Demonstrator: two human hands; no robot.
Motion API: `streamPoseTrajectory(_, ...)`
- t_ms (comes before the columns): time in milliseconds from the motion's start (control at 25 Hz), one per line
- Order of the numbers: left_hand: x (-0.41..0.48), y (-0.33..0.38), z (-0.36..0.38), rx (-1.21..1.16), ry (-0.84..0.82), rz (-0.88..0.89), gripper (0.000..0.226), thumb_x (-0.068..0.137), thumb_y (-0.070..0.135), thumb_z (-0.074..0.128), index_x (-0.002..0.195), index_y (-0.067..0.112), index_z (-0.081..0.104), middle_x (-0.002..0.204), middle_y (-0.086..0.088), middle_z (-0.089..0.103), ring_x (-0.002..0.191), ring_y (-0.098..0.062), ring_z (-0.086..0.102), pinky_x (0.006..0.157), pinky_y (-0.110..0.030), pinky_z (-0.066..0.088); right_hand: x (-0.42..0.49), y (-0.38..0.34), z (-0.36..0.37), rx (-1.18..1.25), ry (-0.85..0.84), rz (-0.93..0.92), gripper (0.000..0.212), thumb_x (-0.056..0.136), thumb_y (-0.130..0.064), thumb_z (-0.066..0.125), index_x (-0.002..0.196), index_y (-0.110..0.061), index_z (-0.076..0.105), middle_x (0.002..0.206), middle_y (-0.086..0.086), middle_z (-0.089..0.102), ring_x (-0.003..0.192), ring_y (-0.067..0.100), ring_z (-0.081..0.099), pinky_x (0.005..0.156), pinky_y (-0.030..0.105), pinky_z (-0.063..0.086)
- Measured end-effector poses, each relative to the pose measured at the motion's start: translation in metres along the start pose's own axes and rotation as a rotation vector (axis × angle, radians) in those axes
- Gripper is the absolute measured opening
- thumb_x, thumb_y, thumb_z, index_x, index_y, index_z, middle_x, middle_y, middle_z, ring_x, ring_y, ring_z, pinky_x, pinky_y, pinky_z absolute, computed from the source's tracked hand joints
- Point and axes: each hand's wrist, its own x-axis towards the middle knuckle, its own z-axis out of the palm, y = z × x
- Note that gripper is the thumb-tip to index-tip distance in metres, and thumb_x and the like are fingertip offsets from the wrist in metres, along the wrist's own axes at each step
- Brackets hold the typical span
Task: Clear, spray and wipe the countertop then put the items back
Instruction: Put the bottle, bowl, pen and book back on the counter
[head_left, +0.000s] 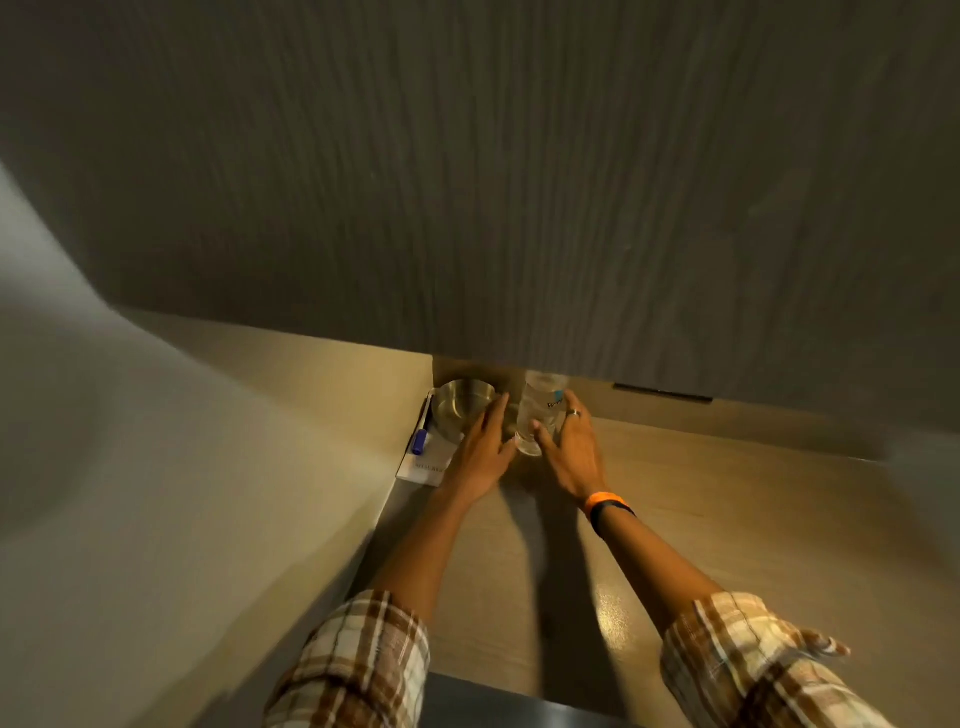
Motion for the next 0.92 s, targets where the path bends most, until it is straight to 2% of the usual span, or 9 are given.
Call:
streamPoseTrajectory(160,0.018,0.013,0.007,-0.221,-0.029,0.029,0.064,0.1,0.021,0.054,0.155,0.024,0.021,0.158,-0.012,0.034,0.142,-0.031,0.04,0.111,-0.055,0.042,0.014,0.003,0.005,0.07,-0.015,0.073,0.045,0.103,-0.028,0.054,0.114,0.016,0.054,0.113,0.037,0.063,0.108,0.051,0.061,0.094,0.061,0.046)
streamPoseTrajectory(240,0.02,0.017,0.01,-0.299,0.0,0.037,0.061,0.099,0.017,0.056,0.153,0.02,0.027,0.154,-0.013,0.039,0.139,-0.03,0.044,0.11,-0.054,0.044,0.014,0.008,-0.001,0.109,-0.013,0.065,0.043,0.101,-0.027,0.057,0.107,0.016,0.056,0.108,0.037,0.064,0.103,0.051,0.062,0.09,0.062,0.048)
streamPoseTrajectory(320,0.019,0.024,0.019,-0.317,-0.004,0.053,0.062,0.098,0.017,0.058,0.153,0.021,0.028,0.153,-0.012,0.04,0.139,-0.028,0.043,0.111,-0.05,0.043,0.006,0.017,-0.012,0.148,0.006,0.059,0.04,0.1,-0.026,0.059,0.116,0.01,0.051,0.117,0.031,0.061,0.109,0.044,0.06,0.095,0.058,0.049)
streamPoseTrajectory(400,0.017,0.039,0.032,-0.266,-0.007,0.058,0.068,0.094,0.019,0.064,0.153,0.023,0.029,0.153,-0.01,0.04,0.139,-0.025,0.043,0.111,-0.042,0.042,-0.009,0.029,-0.029,0.218,0.042,0.05,0.04,0.099,-0.023,0.062,0.127,0.001,0.046,0.127,0.022,0.058,0.117,0.036,0.058,0.102,0.047,0.049)
streamPoseTrajectory(480,0.014,0.062,0.053,-0.264,0.009,0.092,0.073,0.088,0.013,0.07,0.152,0.017,0.034,0.149,-0.013,0.046,0.136,-0.026,0.047,0.11,-0.037,0.043,-0.026,0.042,-0.052,0.249,0.09,0.026,0.048,0.096,-0.02,0.066,0.136,-0.006,0.044,0.135,0.015,0.056,0.124,0.027,0.056,0.105,0.032,0.045)
streamPoseTrajectory(520,0.012,0.078,0.066,-0.274,0.007,0.122,0.073,0.086,0.008,0.07,0.15,0.013,0.036,0.147,-0.015,0.049,0.134,-0.027,0.049,0.111,-0.038,0.042,-0.033,0.051,-0.068,0.259,0.109,0.028,0.054,0.095,-0.019,0.067,0.141,-0.008,0.042,0.138,0.013,0.054,0.126,0.024,0.055,0.106,0.029,0.043)
streamPoseTrajectory(680,-0.001,0.149,0.129,-0.362,-0.083,0.271,0.061,0.085,-0.001,0.066,0.142,0.01,0.044,0.131,-0.012,0.063,0.117,-0.023,0.064,0.1,-0.045,0.052,-0.067,0.106,-0.145,0.237,0.161,0.081,0.064,0.092,-0.02,0.068,0.148,-0.016,0.037,0.142,0.006,0.052,0.127,0.017,0.053,0.106,0.028,0.042)
streamPoseTrajectory(840,-0.011,0.211,0.199,-0.362,-0.095,0.398,0.058,0.087,0.004,0.071,0.14,0.005,0.045,0.131,-0.012,0.063,0.114,-0.014,0.064,0.092,-0.014,0.052,-0.094,0.164,-0.215,0.27,0.178,0.169,0.063,0.092,-0.013,0.066,0.148,-0.016,0.038,0.141,0.01,0.054,0.129,0.024,0.054,0.11,0.043,0.046)
streamPoseTrajectory(920,-0.013,0.245,0.233,-0.391,-0.098,0.396,0.062,0.085,0.002,0.074,0.14,0.002,0.045,0.129,-0.012,0.063,0.111,-0.011,0.064,0.088,-0.012,0.053,-0.098,0.194,-0.247,0.276,0.192,0.191,0.057,0.092,-0.008,0.064,0.145,-0.014,0.042,0.138,0.011,0.056,0.127,0.025,0.056,0.107,0.043,0.048)
